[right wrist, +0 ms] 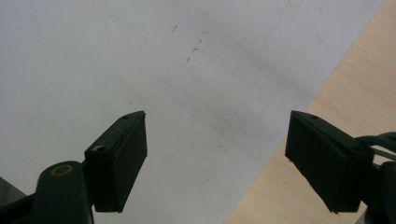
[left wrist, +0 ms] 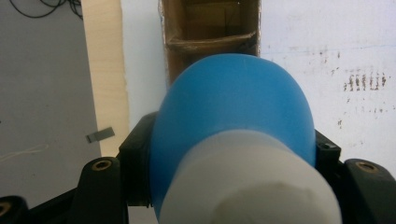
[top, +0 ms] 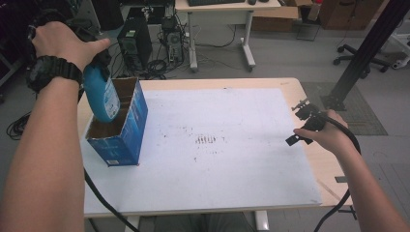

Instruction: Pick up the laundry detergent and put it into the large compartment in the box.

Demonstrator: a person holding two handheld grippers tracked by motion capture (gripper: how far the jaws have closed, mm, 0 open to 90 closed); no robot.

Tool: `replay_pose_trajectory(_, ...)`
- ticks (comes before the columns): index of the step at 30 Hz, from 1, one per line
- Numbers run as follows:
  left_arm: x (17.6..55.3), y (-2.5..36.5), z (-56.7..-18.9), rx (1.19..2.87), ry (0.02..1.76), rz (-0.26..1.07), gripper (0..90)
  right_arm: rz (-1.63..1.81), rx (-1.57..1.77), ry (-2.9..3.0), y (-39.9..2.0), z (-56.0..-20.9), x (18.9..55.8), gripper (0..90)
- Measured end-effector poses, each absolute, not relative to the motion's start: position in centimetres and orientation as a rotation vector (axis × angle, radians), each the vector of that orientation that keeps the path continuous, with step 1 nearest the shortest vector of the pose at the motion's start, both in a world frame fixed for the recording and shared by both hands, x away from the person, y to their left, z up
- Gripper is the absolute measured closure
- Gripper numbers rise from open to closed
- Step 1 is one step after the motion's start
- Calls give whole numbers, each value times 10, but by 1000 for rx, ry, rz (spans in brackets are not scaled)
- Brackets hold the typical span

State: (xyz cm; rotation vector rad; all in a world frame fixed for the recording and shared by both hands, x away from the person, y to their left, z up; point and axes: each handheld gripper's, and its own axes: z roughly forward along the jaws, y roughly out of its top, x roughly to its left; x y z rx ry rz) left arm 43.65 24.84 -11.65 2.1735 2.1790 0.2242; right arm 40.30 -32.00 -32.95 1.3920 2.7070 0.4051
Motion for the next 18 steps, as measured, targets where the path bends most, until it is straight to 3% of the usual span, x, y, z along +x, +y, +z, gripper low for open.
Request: replay_pose_trajectory(18,440,255,-142,2174,2187,197,370,395,1395,2707,-320,-332,402,207)
